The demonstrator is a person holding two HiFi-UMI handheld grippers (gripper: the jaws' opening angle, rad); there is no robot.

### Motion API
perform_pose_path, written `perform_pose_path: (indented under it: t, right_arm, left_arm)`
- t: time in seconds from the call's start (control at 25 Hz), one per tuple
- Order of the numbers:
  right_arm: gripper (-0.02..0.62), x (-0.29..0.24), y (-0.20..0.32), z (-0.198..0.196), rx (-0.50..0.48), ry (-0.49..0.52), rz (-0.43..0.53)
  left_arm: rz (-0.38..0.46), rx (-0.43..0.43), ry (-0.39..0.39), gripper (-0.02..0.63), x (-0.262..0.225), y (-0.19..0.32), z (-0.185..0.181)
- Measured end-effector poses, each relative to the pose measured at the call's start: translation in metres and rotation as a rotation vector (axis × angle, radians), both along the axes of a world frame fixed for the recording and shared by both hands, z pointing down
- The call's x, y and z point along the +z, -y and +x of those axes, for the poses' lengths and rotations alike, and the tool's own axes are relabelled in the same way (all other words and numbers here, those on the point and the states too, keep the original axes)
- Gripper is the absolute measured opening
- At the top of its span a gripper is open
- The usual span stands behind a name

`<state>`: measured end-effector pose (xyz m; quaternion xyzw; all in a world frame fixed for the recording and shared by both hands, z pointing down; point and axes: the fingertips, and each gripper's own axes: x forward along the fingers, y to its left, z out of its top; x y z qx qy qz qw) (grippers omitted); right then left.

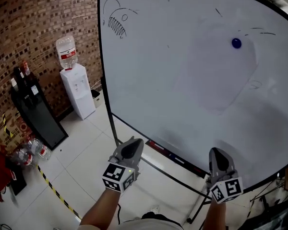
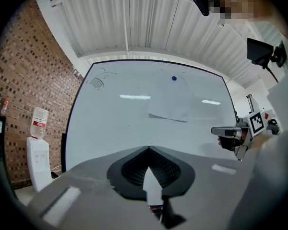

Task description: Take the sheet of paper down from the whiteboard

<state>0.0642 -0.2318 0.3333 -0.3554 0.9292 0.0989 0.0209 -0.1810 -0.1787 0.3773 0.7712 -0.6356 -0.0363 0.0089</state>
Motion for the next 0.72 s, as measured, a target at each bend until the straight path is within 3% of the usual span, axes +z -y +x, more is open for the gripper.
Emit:
perform_pose_path:
  t: [0.36, 0.56, 0.72]
  right_arm:
    - [0.007, -0.01, 0.046, 0.025, 0.073, 0.007, 0.014]
    - [0.006, -0.02, 0.057, 0.031, 0.143, 0.011, 0.023]
    - [0.006, -0.04, 0.066, 0.025, 0.194, 0.065, 0.031]
  left_arm:
    - [0.037, 0.189, 0.058, 0.005, -0.022, 0.1, 0.066]
    - [0.043, 0.294, 0.054, 0.006, -0.036, 0.129, 0.081]
    - [0.093, 0.368, 0.071, 0.005, -0.058, 0.146, 0.081]
